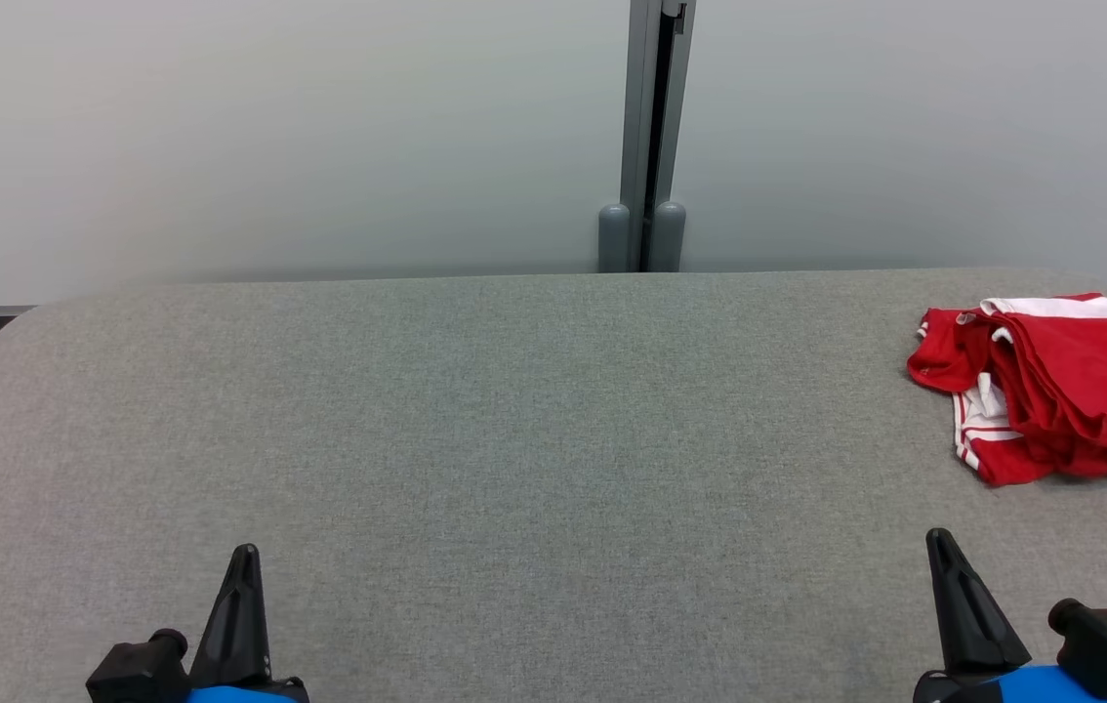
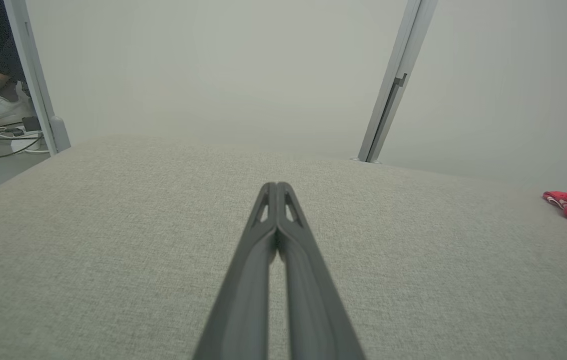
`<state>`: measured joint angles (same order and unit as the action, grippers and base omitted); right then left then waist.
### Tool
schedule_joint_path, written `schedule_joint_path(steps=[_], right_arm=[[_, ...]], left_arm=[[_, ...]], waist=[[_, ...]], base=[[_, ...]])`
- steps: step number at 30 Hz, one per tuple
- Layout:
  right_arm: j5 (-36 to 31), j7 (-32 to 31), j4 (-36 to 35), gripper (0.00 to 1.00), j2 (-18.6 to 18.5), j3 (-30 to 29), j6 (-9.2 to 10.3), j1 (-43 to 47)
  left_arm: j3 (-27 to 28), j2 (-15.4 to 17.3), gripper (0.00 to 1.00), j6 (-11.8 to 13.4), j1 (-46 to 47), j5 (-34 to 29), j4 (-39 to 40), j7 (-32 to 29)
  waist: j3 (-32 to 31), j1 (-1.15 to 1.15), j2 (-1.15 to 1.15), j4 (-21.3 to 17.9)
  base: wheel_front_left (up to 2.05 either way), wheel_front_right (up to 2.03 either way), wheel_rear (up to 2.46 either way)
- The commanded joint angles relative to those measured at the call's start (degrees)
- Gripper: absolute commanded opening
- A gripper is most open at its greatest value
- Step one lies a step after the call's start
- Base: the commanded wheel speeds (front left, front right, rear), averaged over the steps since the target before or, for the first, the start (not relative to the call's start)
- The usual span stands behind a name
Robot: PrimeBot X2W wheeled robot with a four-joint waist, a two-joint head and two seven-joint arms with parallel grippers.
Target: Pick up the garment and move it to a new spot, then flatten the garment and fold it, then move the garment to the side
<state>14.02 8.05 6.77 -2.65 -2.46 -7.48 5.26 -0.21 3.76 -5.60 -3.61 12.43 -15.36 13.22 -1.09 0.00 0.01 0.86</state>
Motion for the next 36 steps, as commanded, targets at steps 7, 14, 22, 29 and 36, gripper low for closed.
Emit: schedule_joint_path(steps=[7,14,22,29,36], right_arm=[[9.2,-1.6,0.1,0.0,-0.3,-0.5,0.0,-1.8],[16.2,-2.8,0.8,0.0,-0.4,-0.8,0.0,-2.9],[22.6,-3.9,1.4,0.0,-0.5,-1.0,0.0,-3.9],[28.6,-5.0,2.0,0.0,-0.5,-1.3,-0.01,-4.7],[34.1,-6.0,2.5,0.0,-0.6,-1.5,-0.01,-5.5]], left_arm=[[1.1,0.2,0.0,-0.3,2.3,9.1,1.0,-2.0],[1.5,0.1,0.0,-0.5,3.0,16.2,1.2,-3.7],[2.0,0.0,0.0,-0.6,3.8,22.8,1.3,-5.3],[2.5,-0.1,0.0,-0.8,4.5,28.9,1.3,-6.8],[3.0,-0.2,0.0,-0.9,5.1,34.5,1.4,-8.2]], waist=[[0.1,0.0,-0.01,0.0],[0.2,0.0,-0.01,-0.1],[0.2,0.0,-0.01,-0.1],[0.3,0.0,-0.01,-0.2],[0.4,0.0,-0.01,-0.2]], base=[[0.0,0.0,0.0],[0.0,0.0,0.0],[0.0,0.0,0.0],[0.0,0.0,0.0],[0.0,0.0,0.0]])
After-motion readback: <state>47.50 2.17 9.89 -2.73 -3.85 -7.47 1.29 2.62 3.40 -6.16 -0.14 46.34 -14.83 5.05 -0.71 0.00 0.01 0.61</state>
